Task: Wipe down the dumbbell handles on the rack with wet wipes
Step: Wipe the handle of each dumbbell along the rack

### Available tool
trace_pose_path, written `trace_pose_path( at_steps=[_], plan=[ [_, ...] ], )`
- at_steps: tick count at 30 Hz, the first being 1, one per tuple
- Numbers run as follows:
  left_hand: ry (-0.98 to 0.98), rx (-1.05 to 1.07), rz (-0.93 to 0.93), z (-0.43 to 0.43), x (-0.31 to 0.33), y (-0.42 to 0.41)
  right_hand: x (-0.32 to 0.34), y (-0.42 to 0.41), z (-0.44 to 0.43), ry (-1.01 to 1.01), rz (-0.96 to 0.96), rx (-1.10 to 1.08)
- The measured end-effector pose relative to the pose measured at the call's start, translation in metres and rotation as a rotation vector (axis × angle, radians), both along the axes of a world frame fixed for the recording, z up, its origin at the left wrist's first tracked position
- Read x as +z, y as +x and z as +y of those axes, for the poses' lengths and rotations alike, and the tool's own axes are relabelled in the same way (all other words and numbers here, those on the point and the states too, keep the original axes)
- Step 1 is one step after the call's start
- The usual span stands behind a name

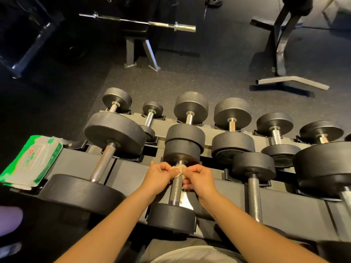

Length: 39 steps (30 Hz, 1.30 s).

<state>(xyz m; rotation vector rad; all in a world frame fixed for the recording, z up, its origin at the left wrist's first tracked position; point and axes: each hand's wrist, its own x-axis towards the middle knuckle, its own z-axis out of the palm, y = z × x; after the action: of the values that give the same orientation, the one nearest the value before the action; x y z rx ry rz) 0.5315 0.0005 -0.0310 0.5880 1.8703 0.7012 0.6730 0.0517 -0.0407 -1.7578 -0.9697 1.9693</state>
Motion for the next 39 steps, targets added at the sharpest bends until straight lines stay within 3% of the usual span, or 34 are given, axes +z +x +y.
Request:
trace_pose_path(
  at_steps=[2,6,8,10,13,18,20,23,24,25,27,29,31,35,37,39],
  plan=[
    [-0.09,-0.157,-0.053,-0.009,0.003,-0.011,0.004,0.007,-0.009,-0.007,0.023,0.119],
    [-0.267,-0.604,0.057,-0.02,0.021,-0.019,0.018,0.021,-0.016,-0.046,0.015,0.433],
    [-0.213,-0.61,0.138,-0.021,0.03,-0.012,0.028,0.026,-0.015,-0.009,0.021,0.454],
    [-0.07,-0.418,0.116,-0.018,0.039,-0.005,0.039,0.027,-0.013,0.039,0.063,0.377],
    [0.06,-0.136,-0.083,-0.011,0.051,0.005,0.052,0.022,-0.014,0.112,0.135,0.286],
    [0.06,0.008,-0.296,-0.019,0.065,0.009,0.058,0.019,-0.009,0.29,0.017,0.376],
    [0.059,0.039,-0.181,-0.036,0.063,0.007,0.056,0.02,0.006,0.388,-0.043,0.458],
    [-0.031,0.035,0.376,-0.073,0.056,0.015,0.045,0.017,0.027,0.732,-0.213,0.646],
    [-0.055,0.069,0.483,-0.084,0.054,0.023,0.04,0.015,0.031,0.864,-0.25,0.748],
    [-0.072,0.11,0.515,-0.091,0.054,0.033,0.033,0.012,0.032,0.985,-0.276,0.857],
    [-0.105,0.233,0.407,-0.097,0.049,0.051,0.02,0.007,0.03,1.11,-0.295,1.041],
    [-0.064,0.528,0.131,-0.09,0.046,0.068,0.012,0.003,0.026,1.079,-0.271,1.114],
    [-0.009,0.803,0.043,-0.082,0.038,0.082,0.009,0.0,0.02,0.983,-0.161,1.191],
    [0.017,1.025,0.344,-0.067,0.035,0.101,0.01,0.006,0.005,0.676,0.129,1.357],
    [0.032,1.051,0.402,-0.065,0.034,0.104,0.012,0.01,0.007,0.697,0.173,1.349],
    [0.014,1.042,0.425,-0.066,0.032,0.105,0.01,0.014,0.012,0.869,0.137,1.387]
  ],
)
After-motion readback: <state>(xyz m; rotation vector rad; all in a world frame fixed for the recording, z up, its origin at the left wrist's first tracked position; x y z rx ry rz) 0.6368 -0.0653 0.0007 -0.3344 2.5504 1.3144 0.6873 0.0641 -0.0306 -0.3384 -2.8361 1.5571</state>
